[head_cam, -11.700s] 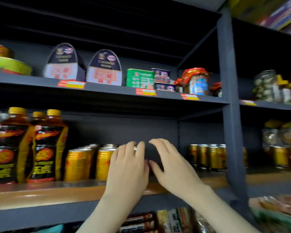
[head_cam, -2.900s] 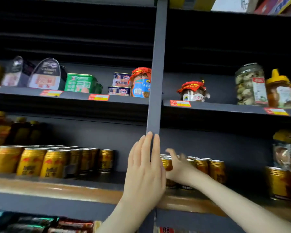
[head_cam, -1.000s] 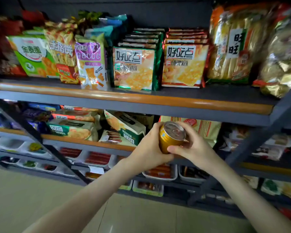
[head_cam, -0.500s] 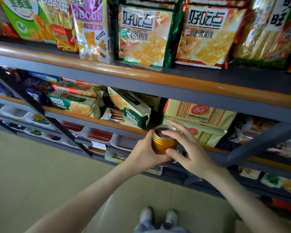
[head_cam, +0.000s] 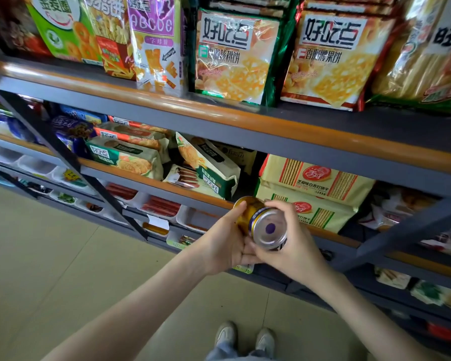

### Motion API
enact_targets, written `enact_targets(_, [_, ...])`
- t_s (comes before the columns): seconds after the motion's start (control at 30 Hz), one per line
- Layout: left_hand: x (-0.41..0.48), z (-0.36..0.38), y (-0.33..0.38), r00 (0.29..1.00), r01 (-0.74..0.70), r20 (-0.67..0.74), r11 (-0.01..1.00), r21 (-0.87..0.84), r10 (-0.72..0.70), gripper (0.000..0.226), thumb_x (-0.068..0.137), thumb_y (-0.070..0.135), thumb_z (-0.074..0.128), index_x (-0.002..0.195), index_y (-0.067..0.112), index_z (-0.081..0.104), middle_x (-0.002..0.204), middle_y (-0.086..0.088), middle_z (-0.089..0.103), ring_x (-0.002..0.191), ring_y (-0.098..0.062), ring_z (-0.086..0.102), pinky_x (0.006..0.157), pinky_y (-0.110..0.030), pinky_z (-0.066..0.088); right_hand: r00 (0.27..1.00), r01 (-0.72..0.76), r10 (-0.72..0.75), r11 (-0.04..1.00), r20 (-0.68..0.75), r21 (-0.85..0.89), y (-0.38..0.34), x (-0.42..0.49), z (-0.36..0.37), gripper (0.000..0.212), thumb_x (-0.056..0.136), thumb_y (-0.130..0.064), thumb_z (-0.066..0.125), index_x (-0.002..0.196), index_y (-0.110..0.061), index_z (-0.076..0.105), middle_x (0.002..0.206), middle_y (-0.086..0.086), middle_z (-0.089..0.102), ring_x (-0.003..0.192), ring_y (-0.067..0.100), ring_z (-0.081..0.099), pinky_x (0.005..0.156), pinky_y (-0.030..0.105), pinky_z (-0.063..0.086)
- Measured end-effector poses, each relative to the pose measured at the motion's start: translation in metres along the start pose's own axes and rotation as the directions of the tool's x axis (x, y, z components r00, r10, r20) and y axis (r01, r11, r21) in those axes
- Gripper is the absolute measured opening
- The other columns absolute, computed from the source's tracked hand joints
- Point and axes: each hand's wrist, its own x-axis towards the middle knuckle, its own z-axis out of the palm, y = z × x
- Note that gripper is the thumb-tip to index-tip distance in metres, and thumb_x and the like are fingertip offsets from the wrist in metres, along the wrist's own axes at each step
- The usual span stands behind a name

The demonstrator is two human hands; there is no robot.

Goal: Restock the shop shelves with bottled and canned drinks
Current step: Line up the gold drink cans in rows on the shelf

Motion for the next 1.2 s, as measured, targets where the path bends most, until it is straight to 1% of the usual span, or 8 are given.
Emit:
enact_targets(0.1, [-0.005,-0.004,-0.002,1.0,-0.028,0.014,0.976,0.215,0.025,0.057,0.087,0.058,0.054,0.117,0.01,0.061,0.116,-0.014,0.067,0.11,-0.03,0.064,0.104,-0.047,0.045,0.975,-0.176,0.214,0.911,-0.063,0.374,-0.011,0.004,-0.005,0.06,0.069,-0.011,0.085,0.11,-0.024,0.044,0.102,-0.006,0.058,0.092,-0.003,0.062,0.073,0.016,0.052])
enact_targets(0.23, [-0.004,-0.014,-0.008,0.972,-0.229,0.002,0.938,0.261,0.237,0.083,0.075,0.028,0.074,0.141,0.03,0.025,0.126,-0.007,0.063,0.11,-0.022,0.065,0.104,-0.047,0.045,0.898,-0.321,0.43,0.496,0.093,0.807,-0.009,0.005,-0.008,0.049,0.074,-0.025,0.07,0.115,-0.016,0.046,0.112,0.009,0.067,0.101,0.024,0.069,0.071,0.036,0.059])
enact_targets(0.4, [-0.008,-0.007,-0.005,0.864,-0.479,0.078,0.762,0.436,0.498,0.063,0.074,0.021,0.081,0.125,0.027,0.046,0.122,-0.004,0.06,0.108,-0.02,0.064,0.09,-0.036,0.055,0.797,-0.507,0.509,0.268,0.326,0.819,-0.012,0.005,-0.013,0.053,0.08,-0.038,0.064,0.127,-0.016,0.054,0.112,0.017,0.069,0.097,0.032,0.07,0.068,0.048,0.058])
enact_targets(0.5, [-0.011,-0.005,-0.002,0.848,-0.449,-0.005,0.723,0.525,0.53,0.064,0.061,0.048,0.08,0.113,0.023,0.053,0.112,-0.001,0.066,0.1,-0.016,0.068,0.087,-0.036,0.057,0.756,-0.611,0.558,0.413,0.342,0.676,-0.008,0.005,-0.021,0.052,0.075,-0.05,0.063,0.121,-0.028,0.057,0.114,0.006,0.069,0.095,0.021,0.071,0.076,0.05,0.058])
enact_targets(0.63, [-0.013,0.002,0.009,0.888,-0.298,-0.08,0.698,0.651,0.453,0.072,0.048,0.065,0.072,0.107,0.028,0.055,0.107,0.005,0.068,0.094,-0.01,0.068,0.086,-0.032,0.057,0.915,-0.372,0.347,0.924,0.204,0.094,-0.005,0.004,-0.035,0.071,0.072,-0.064,0.066,0.133,-0.039,0.04,0.137,-0.016,0.039,0.126,0.002,0.039,0.104,0.03,0.037])
enact_targets(0.8, [-0.009,0.018,0.017,0.922,-0.217,-0.121,0.751,0.623,0.367,0.058,0.07,0.046,0.08,0.11,0.011,0.057,0.107,-0.008,0.068,0.091,-0.02,0.07,0.077,-0.037,0.06,0.948,0.075,0.06,0.912,0.312,-0.404,-0.011,0.006,-0.039,0.087,0.076,-0.052,0.074,0.146,-0.032,0.026,0.133,-0.021,0.031,0.12,-0.006,0.023,0.102,0.019,0.025])
enact_targets(1.0, [-0.022,0.024,0.03,0.901,-0.428,0.167,0.755,0.496,0.401,0.059,0.076,0.034,0.074,0.129,0.02,0.051,0.123,-0.007,0.064,0.113,-0.019,0.062,0.098,-0.033,0.05,0.996,-0.088,0.089,0.982,-0.001,-0.165,-0.022,0.009,-0.055,0.079,0.065,-0.059,0.074,0.133,-0.034,0.042,0.126,-0.013,0.054,0.115,0.007,0.051,0.098,0.032,0.046])
enact_targets(1.2, [-0.035,0.052,0.072,0.701,-0.678,0.228,0.533,0.506,0.676,0.056,0.07,0.025,0.081,0.121,0.018,0.057,0.111,0.003,0.071,0.109,-0.014,0.064,0.093,-0.031,0.05,0.998,0.028,-0.029,0.999,-0.056,-0.015,-0.064,0.032,-0.085,0.066,0.074,-0.038,0.08,0.125,-0.046,0.038,0.121,-0.024,0.054,0.115,-0.001,0.053,0.1,0.032,0.047])
